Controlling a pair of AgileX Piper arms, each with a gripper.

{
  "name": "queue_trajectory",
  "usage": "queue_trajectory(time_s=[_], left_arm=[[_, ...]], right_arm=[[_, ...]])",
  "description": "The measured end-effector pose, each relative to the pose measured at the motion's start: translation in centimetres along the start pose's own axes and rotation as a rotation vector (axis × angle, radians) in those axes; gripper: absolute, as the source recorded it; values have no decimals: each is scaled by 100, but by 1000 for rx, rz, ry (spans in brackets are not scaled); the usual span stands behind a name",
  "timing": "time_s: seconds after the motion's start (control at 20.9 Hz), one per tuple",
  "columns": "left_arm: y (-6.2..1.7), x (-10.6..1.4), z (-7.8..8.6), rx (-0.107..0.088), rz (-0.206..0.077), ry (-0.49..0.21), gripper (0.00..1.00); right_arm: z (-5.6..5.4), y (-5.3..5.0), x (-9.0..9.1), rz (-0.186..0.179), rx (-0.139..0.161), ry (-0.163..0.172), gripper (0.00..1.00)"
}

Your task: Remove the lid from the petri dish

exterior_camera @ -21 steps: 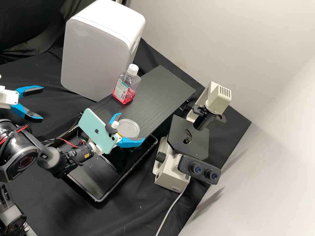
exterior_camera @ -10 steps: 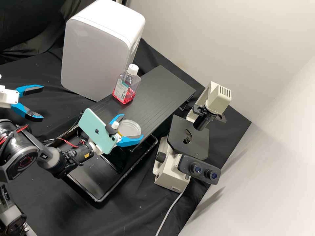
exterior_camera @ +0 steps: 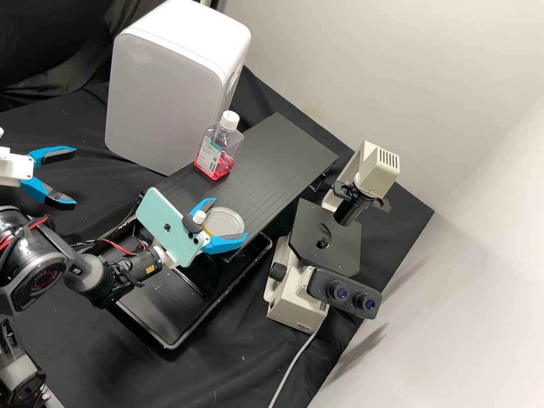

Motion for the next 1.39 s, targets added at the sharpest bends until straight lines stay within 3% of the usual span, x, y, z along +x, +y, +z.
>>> queue_trajectory(time_s=[0.34, 0.72, 1.2, 1.39], left_arm=[[-9, 3, -2, 0, -5, 1, 100], [-9, 3, -2, 0, -5, 1, 100], [-9, 3, -2, 0, -5, 1, 100], [-9, 3, -2, 0, -5, 1, 100]], right_arm=[[7, 16, -5, 6, 0, -3, 0], [-51, 190, -134, 72, 7, 22, 0], [-76, 216, -156, 82, 15, 32, 0], [-136, 153, -161, 60, 23, 52, 0]])
